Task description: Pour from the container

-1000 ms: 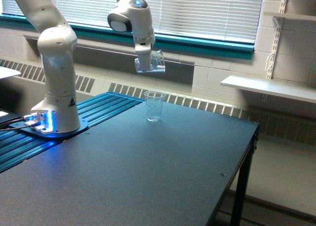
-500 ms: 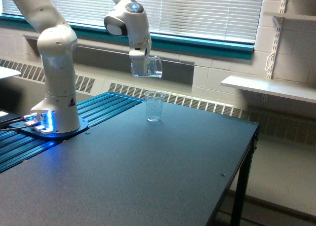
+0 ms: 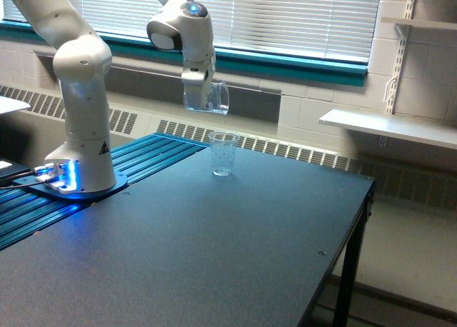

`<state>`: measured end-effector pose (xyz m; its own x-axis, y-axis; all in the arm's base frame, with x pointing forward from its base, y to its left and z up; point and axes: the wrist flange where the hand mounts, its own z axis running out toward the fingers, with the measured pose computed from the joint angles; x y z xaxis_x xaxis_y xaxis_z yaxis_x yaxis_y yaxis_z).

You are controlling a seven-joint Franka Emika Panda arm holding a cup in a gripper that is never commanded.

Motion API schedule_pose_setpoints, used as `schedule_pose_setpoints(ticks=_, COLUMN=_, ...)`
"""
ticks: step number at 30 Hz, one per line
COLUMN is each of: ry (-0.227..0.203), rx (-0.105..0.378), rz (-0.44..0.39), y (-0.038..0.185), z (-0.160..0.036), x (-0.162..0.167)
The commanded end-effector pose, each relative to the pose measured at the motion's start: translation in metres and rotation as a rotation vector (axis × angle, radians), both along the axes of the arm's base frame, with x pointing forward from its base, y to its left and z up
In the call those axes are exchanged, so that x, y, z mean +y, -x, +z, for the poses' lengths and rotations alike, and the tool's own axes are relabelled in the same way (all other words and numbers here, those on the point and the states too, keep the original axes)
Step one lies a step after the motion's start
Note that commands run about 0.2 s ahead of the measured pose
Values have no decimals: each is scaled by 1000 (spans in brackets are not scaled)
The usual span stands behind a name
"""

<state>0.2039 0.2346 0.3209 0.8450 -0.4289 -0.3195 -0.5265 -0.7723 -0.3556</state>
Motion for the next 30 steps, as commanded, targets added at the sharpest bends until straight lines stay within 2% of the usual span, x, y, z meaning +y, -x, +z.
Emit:
schedule_pose_setpoints(ticks=1, ry=23, rx=73, rz=-72, y=2, z=-11, x=-13)
schedule_pose_setpoints(ticks=6, ry=19, rx=90, rz=-77, y=3, z=-12, x=-14)
schedule_pose_setpoints(ticks=12, ry=41, rx=124, rz=-64, y=5, z=-18, x=-16)
schedule_pose_setpoints(ticks=18, ry=43, rx=157, rz=-64, y=10, z=-25, x=-14)
schedule_pose_setpoints(ticks=30, ry=56, rx=182, rz=-53, y=15, z=-35, x=-12)
